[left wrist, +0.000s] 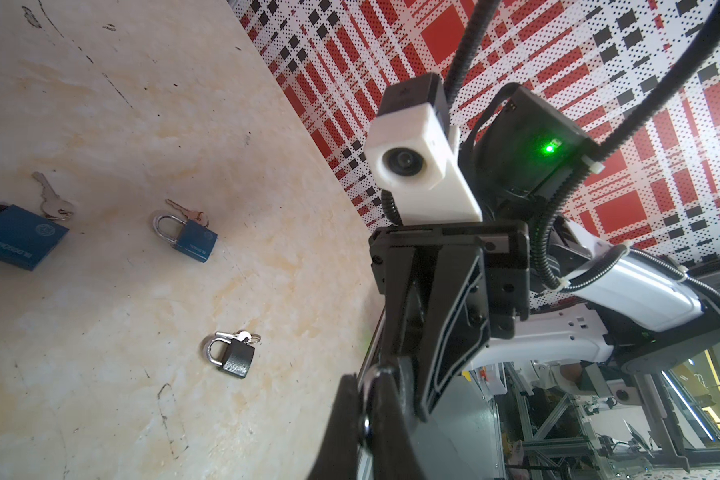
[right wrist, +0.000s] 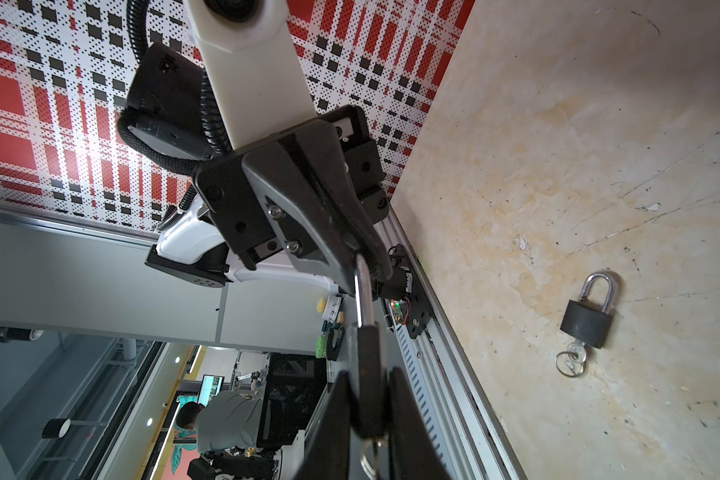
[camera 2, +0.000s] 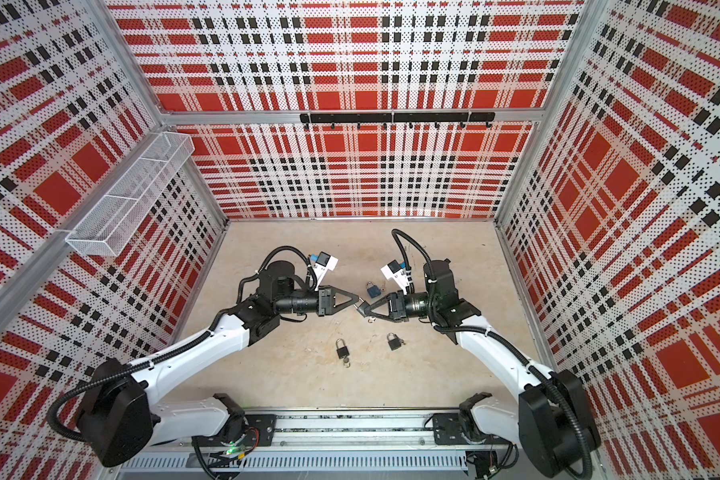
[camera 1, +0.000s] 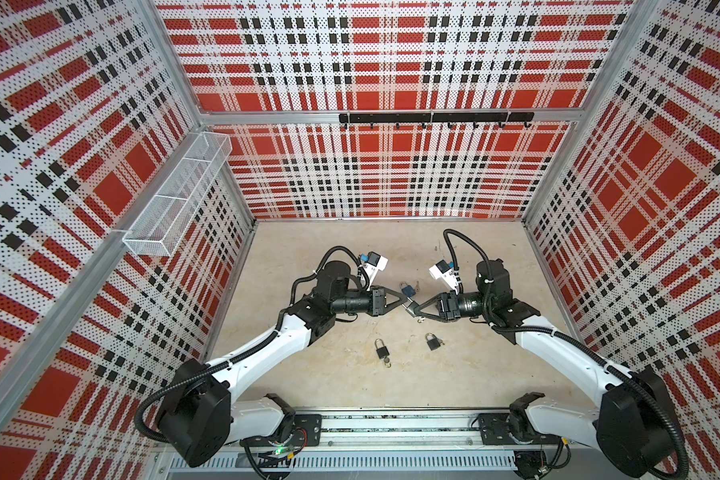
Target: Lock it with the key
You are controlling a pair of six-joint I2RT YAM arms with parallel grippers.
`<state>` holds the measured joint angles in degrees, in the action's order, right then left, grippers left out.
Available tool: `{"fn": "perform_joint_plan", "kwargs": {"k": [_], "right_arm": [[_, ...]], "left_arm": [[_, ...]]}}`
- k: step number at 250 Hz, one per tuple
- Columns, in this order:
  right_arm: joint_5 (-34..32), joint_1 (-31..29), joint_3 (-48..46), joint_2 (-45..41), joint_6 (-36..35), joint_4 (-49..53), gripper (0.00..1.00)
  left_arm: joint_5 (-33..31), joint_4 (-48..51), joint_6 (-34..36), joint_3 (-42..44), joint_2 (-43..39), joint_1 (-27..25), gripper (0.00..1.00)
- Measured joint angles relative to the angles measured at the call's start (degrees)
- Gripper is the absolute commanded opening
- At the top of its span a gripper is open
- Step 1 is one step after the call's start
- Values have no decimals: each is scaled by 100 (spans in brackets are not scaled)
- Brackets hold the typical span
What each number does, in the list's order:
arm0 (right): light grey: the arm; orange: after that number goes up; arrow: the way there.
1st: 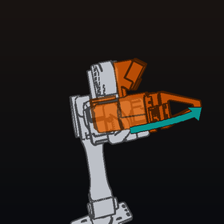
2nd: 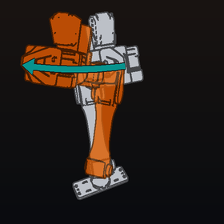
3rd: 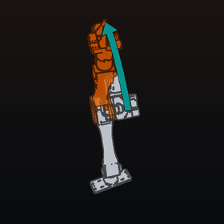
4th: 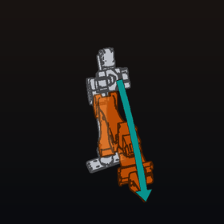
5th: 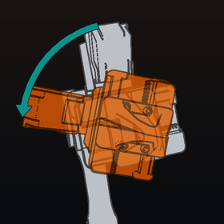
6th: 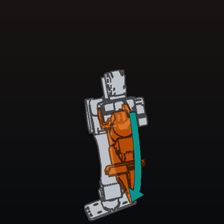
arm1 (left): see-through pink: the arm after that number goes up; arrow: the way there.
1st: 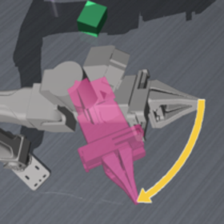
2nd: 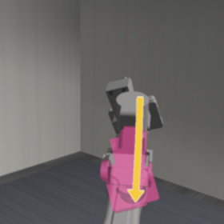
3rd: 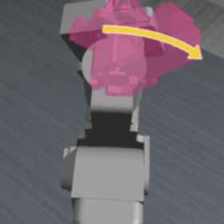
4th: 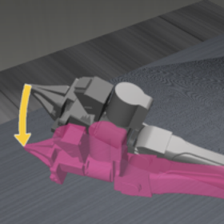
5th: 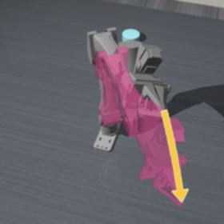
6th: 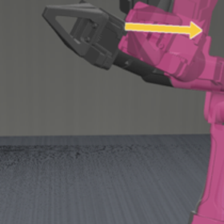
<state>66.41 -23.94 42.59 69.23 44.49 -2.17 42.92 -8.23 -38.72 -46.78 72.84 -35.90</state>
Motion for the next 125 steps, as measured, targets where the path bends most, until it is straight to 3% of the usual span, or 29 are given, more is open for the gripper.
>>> {"fn": "perform_joint_plan", "kwargs": {"k": [125], "right_arm": [[55, 120, 0, -26, -59, 201, 0]], "left_arm": [[-417, -120, -87, 96, -46, -293, 0]]}}
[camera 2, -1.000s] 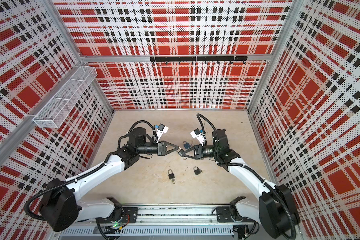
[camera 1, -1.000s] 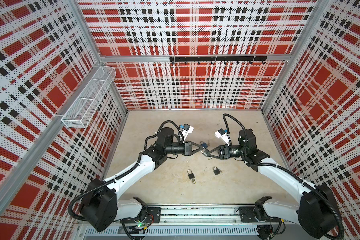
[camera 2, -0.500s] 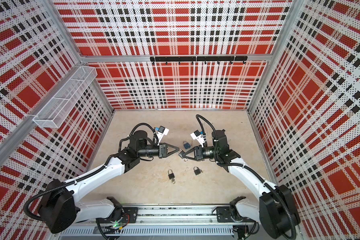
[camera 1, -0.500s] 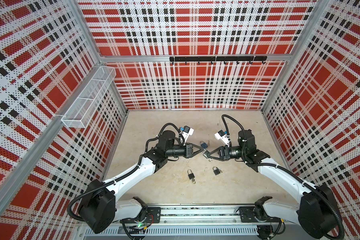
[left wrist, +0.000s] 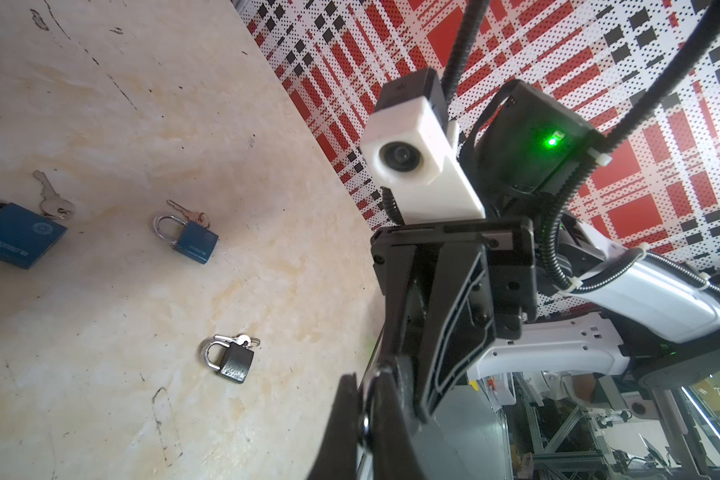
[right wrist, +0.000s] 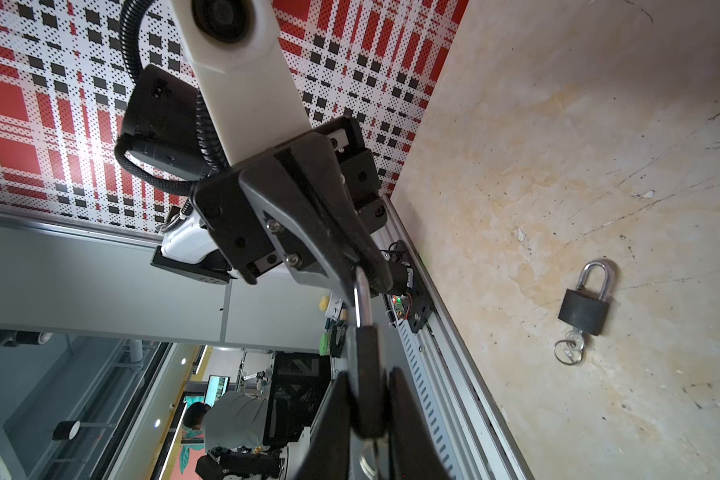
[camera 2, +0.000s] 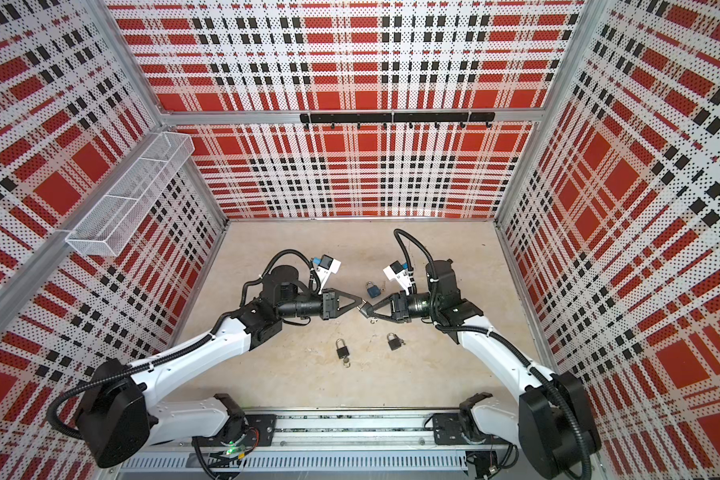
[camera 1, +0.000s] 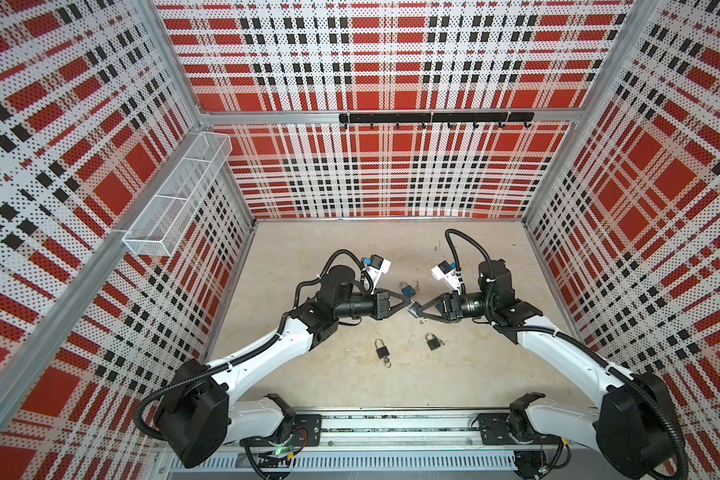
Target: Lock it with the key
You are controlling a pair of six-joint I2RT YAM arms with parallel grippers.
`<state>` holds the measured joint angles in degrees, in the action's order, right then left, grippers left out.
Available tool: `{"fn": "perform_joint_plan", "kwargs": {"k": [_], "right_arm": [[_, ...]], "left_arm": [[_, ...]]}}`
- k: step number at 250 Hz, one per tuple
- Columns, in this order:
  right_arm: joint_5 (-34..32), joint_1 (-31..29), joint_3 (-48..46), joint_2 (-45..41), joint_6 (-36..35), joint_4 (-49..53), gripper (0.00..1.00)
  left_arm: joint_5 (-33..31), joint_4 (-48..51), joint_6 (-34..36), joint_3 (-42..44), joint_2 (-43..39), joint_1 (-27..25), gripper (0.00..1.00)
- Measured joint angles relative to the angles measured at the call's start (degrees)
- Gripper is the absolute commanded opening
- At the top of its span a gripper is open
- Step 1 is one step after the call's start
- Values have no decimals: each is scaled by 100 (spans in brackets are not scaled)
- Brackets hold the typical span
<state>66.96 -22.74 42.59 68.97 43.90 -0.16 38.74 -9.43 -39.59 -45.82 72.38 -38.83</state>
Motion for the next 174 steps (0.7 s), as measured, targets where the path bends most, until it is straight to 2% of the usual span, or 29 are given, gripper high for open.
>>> {"fn": "perform_joint_plan", "kwargs": {"k": [90, 174], "right_arm": [[-26, 26, 0, 13, -63, -9, 0], [-507, -92, 114, -37, -815, 496, 0]], "left_arm": [[-127, -2, -2, -11, -11, 0, 0], [417, 37, -85, -125, 216, 271, 0]]}}
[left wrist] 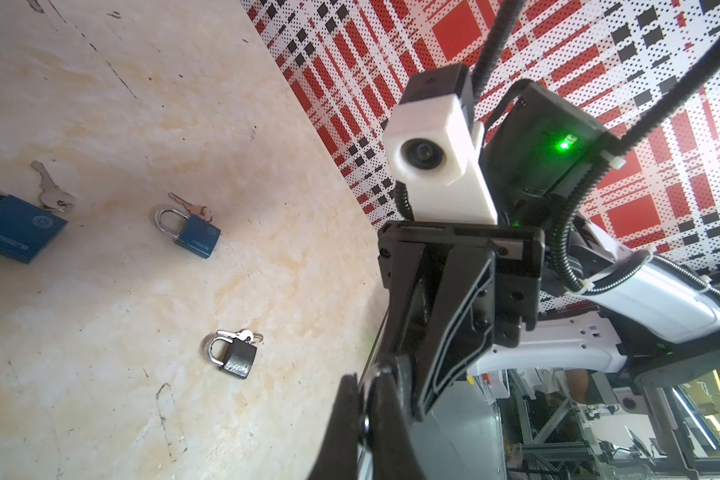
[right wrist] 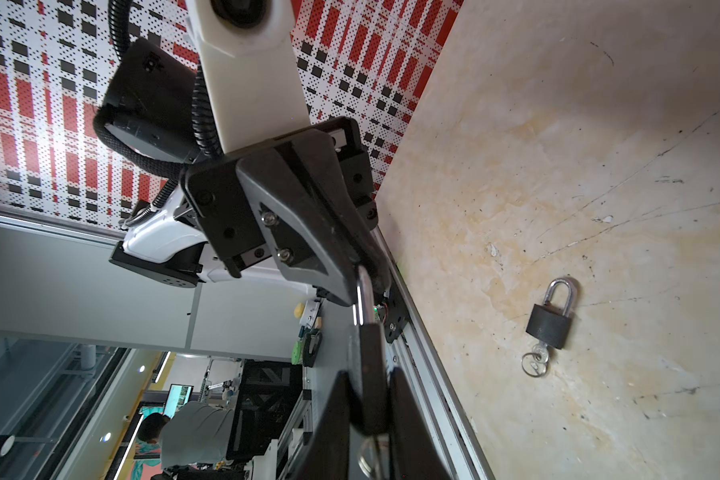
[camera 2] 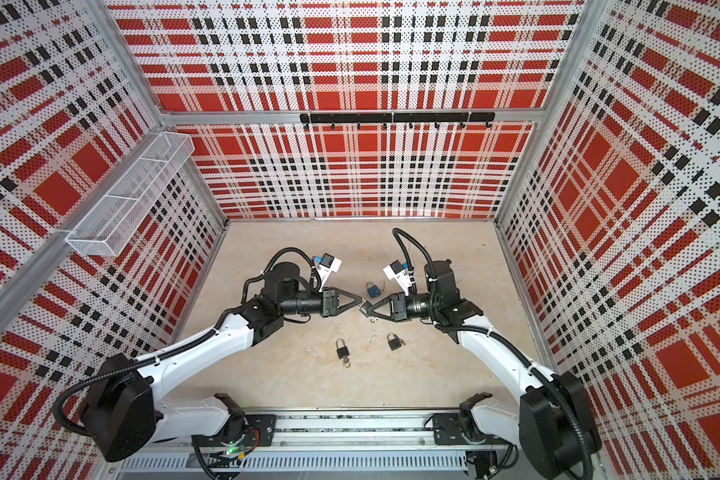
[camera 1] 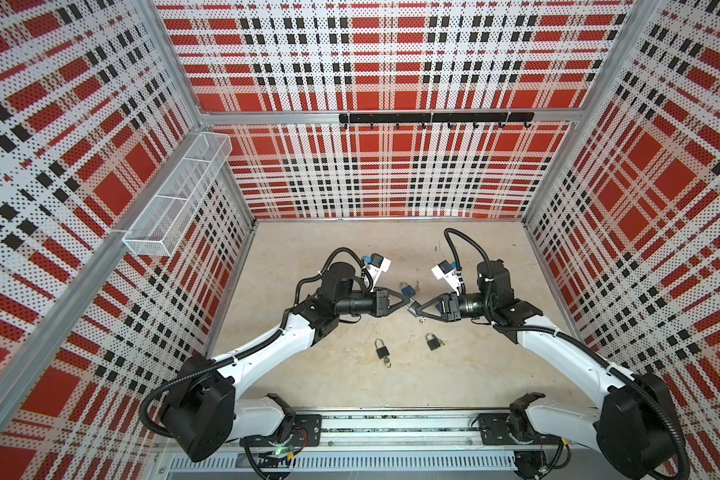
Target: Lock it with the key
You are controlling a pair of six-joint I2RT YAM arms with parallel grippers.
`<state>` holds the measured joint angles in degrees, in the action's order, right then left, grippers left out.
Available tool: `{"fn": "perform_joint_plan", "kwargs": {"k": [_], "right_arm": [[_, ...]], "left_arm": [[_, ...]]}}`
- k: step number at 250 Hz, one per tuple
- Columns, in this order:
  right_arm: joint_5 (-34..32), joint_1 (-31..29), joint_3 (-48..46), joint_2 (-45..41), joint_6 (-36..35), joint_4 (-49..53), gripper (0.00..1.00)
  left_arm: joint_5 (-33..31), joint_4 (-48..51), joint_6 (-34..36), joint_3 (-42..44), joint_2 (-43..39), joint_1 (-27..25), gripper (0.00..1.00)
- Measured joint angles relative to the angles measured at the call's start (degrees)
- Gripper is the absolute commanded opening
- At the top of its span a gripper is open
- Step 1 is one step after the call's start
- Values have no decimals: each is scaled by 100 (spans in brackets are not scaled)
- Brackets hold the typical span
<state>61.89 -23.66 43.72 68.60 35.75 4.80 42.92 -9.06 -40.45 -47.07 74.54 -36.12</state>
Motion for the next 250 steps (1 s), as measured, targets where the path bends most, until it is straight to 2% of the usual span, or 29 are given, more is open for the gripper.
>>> {"fn": "perform_joint_plan", "kwargs": {"k": [22, 49, 71, 143, 177, 233, 250], "right_arm": [[-136, -59, 131, -35, -203, 284, 0], [-254, -94, 269, -76, -389, 566, 0], [-330, -144, 321, -83, -501, 662, 0], [-461, -245, 354, -83, -688, 680, 0], [-468, -258, 358, -83, -693, 680, 0], [-446, -254, 372, -85, -682, 656, 0], [-446, -254, 374, -85, -682, 656, 0]], "left_arm": [[131, -33, -42, -4, 7, 44, 0], [245, -87, -74, -24, 15, 72, 11], [291, -107, -142, -28, 15, 87, 14], [470, -76, -326, -28, 44, 125, 18], [496, -76, -356, -28, 44, 133, 16], [616, -85, -400, -28, 48, 170, 0], [621, -94, -400, -28, 48, 170, 0]]}}
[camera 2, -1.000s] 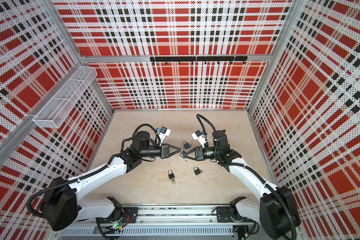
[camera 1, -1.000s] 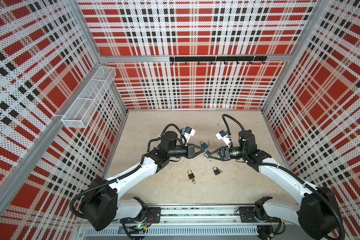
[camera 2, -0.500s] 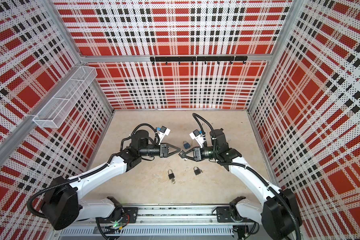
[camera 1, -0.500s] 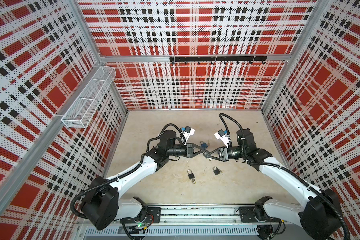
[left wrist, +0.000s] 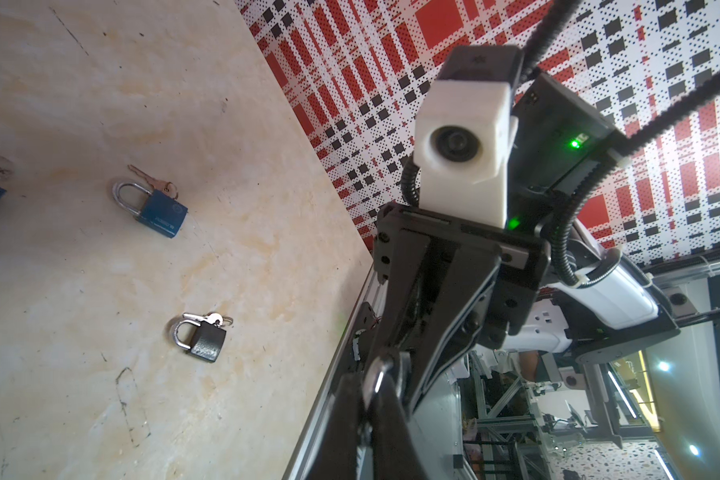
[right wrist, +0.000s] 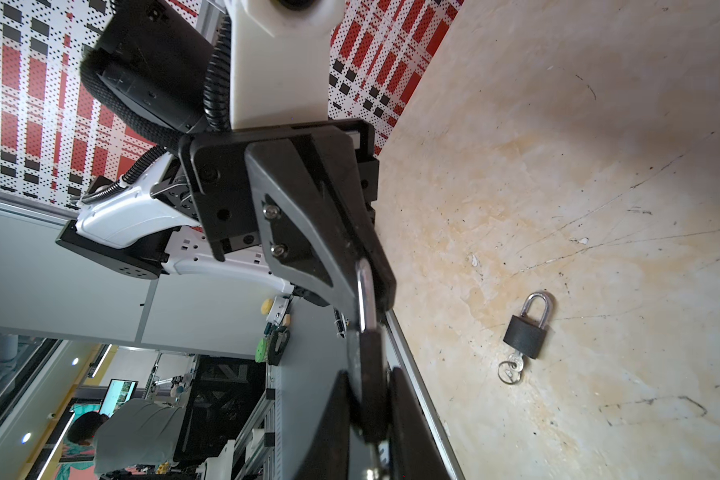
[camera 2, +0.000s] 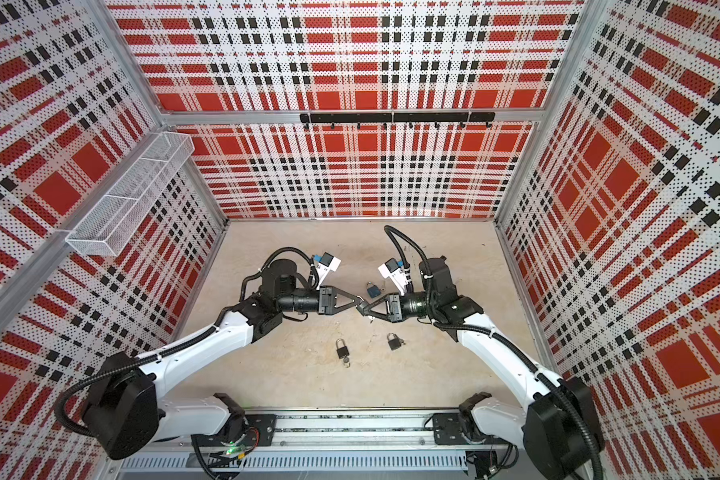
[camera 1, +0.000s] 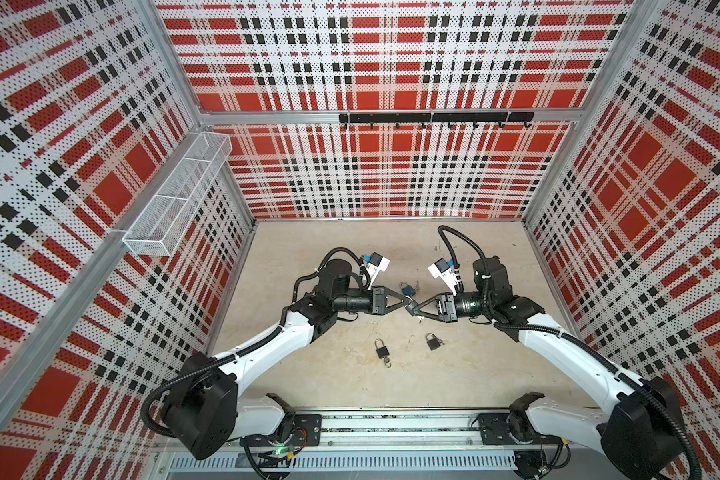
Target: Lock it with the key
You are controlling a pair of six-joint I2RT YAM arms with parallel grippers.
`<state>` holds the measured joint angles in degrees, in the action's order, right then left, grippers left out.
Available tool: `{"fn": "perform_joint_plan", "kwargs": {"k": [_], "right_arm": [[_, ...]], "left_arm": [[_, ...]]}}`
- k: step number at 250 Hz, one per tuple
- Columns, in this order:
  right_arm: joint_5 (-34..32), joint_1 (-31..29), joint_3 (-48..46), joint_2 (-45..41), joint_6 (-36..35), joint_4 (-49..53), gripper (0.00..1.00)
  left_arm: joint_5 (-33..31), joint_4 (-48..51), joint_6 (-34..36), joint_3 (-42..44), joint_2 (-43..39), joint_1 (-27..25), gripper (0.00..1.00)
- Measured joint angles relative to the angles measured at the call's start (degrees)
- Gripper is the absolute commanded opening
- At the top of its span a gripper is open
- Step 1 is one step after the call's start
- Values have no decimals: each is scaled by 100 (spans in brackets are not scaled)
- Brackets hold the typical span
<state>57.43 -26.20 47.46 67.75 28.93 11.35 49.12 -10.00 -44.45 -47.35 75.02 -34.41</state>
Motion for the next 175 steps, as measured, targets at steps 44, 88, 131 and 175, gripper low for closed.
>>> {"fn": "perform_joint_plan", "kwargs": {"k": [44, 88, 131, 175], "right_arm": [[-4, 0, 0, 0, 15, -22, 0], [-50, -2, 0, 4, 42, -133, 0], [-122, -15, 0, 7, 87, -310, 21], [-271, -24, 0, 7, 120, -496, 32]], "left_arm": [[-2, -31, -35, 7, 0, 7, 0], [-24, -232, -151, 79, -7, 50, 0], [-61, -431, -299, 190, -90, 142, 0], [-146, -507, -442, 254, -243, 240, 0]]}}
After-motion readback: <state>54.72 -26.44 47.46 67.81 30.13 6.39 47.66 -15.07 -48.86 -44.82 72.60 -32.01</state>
